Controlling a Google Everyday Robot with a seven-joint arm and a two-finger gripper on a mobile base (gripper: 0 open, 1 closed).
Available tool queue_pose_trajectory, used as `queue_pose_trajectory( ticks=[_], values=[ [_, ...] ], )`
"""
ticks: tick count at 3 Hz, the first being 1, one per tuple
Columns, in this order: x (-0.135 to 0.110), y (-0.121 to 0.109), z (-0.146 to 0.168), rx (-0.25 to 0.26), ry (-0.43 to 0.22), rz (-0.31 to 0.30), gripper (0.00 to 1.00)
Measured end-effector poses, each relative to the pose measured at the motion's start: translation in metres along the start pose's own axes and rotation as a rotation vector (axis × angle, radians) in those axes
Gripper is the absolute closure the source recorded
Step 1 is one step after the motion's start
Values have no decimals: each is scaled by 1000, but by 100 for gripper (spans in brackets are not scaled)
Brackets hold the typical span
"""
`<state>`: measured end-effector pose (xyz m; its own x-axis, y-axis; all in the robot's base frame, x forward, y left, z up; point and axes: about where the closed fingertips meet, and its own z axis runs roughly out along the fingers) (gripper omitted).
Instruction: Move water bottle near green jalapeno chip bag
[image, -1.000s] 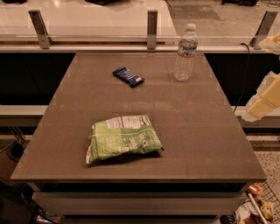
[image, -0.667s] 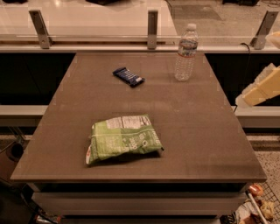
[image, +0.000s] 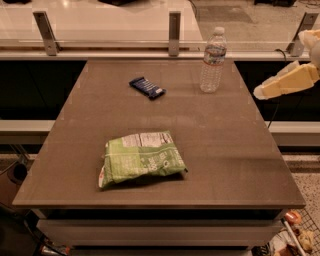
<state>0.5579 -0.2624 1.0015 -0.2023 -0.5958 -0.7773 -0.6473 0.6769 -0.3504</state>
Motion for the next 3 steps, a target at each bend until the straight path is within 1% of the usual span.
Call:
queue_pose_trajectory(
  ticks=[1,2,3],
  values=[
    [4,-13,29,-9,-88,62,0],
    [5,-21,55,-38,-147,131,0],
    [4,-33,79,-67,-191,190,0]
  ],
)
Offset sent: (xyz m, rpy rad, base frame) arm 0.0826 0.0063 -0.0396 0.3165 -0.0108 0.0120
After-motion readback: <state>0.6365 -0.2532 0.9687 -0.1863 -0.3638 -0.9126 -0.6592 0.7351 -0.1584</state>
